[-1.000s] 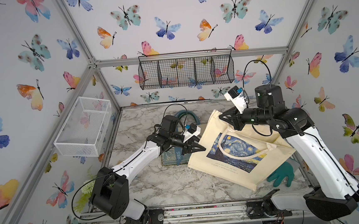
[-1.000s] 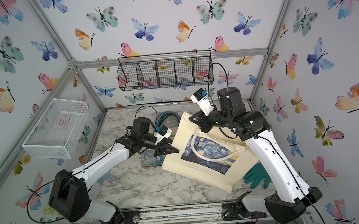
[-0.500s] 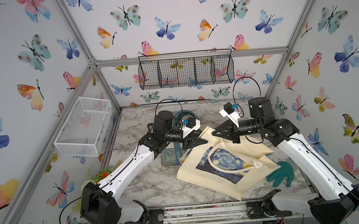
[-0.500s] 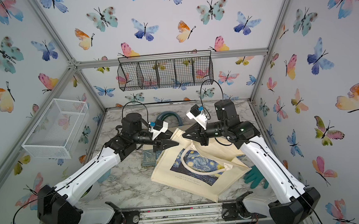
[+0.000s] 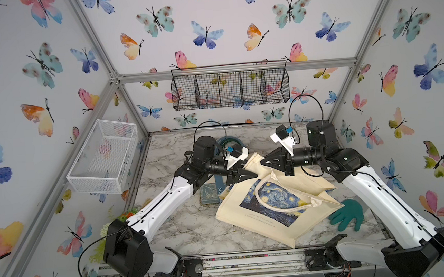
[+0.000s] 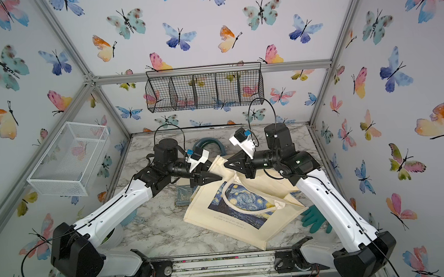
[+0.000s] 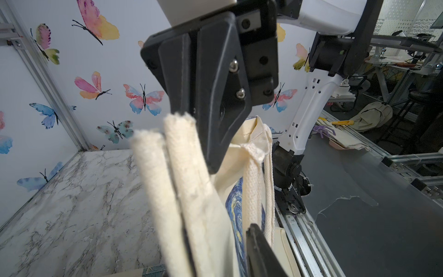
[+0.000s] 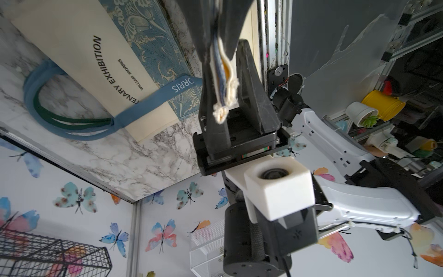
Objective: Put away the canvas bag
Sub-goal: Press the canvas bag.
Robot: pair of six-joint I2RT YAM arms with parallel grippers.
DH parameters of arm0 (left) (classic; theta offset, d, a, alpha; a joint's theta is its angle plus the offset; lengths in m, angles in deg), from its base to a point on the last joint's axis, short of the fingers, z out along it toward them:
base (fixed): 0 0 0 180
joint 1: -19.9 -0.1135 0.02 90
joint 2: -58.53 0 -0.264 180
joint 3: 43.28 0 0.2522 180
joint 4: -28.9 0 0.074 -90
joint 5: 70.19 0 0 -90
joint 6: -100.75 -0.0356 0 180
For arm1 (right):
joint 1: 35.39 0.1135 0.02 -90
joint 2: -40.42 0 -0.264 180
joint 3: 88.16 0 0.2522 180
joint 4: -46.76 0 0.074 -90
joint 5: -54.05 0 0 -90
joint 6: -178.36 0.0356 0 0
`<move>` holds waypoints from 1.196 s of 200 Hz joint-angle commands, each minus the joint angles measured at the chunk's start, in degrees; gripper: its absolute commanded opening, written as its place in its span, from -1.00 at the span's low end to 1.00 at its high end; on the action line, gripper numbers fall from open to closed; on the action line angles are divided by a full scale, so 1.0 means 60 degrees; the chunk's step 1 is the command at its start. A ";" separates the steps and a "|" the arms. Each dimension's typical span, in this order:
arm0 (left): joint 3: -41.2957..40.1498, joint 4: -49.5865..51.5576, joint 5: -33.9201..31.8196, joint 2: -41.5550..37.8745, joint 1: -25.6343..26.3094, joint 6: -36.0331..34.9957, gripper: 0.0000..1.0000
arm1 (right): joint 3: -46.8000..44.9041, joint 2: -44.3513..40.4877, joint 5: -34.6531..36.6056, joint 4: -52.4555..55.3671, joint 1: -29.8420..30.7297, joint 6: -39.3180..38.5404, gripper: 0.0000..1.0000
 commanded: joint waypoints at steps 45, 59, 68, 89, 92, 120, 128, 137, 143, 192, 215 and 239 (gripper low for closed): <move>-0.0113 0.1108 0.0591 -0.0094 0.0083 -0.0685 -1.00 | 0.0960 0.0728 -0.1420 -0.0053 -0.0057 -0.0078 -0.52; -0.0040 0.1163 0.0603 -0.0067 0.0075 -0.0707 -1.00 | 0.0888 0.1005 -0.2090 0.0472 0.0122 -0.0439 -0.38; 0.0017 0.1222 0.0608 -0.0028 0.0074 -0.0756 -1.00 | 0.0670 0.1002 -0.2073 0.0566 0.0346 -0.0587 -0.31; 0.0116 0.1418 0.0608 0.0040 0.0084 -0.0866 -1.00 | 0.0469 0.1156 -0.2144 0.1305 0.0597 -0.1043 -0.23; 0.0131 0.1429 0.0617 0.0049 0.0077 -0.0879 -1.00 | 0.0469 0.1179 -0.2133 0.1440 0.0634 -0.1119 -0.23; 0.0195 0.1541 0.0664 0.0118 0.0087 -0.0955 -1.00 | 0.0367 0.1272 -0.1750 0.2055 0.0891 -0.1448 -0.26; 0.0223 0.1569 0.0663 0.0133 0.0084 -0.0970 -1.00 | 0.0367 0.1259 -0.1668 0.2085 0.0910 -0.1433 -0.30; 0.0253 0.1612 0.0666 0.0129 0.0086 -0.0998 -1.00 | 0.0367 0.1257 -0.1574 0.2115 0.0910 -0.1439 -0.41; 0.0275 0.1635 0.0652 0.0145 0.0079 -0.1000 -1.00 | 0.0392 0.1257 -0.1483 0.2144 0.0910 -0.1426 -0.54; 0.0261 0.1649 0.0718 0.0144 0.0078 -0.0943 -0.63 | 0.1360 0.1290 -0.0181 0.1708 0.0924 -0.0678 -0.96; 0.0153 0.1550 0.0784 0.0162 0.0087 -0.0816 -0.43 | 0.1853 0.0940 0.0872 0.0983 0.0925 -0.0010 -0.96; -0.0006 0.1434 0.0722 0.0120 0.0088 -0.0739 -0.40 | 0.2749 0.0964 0.2405 0.1277 0.0926 0.0077 -0.96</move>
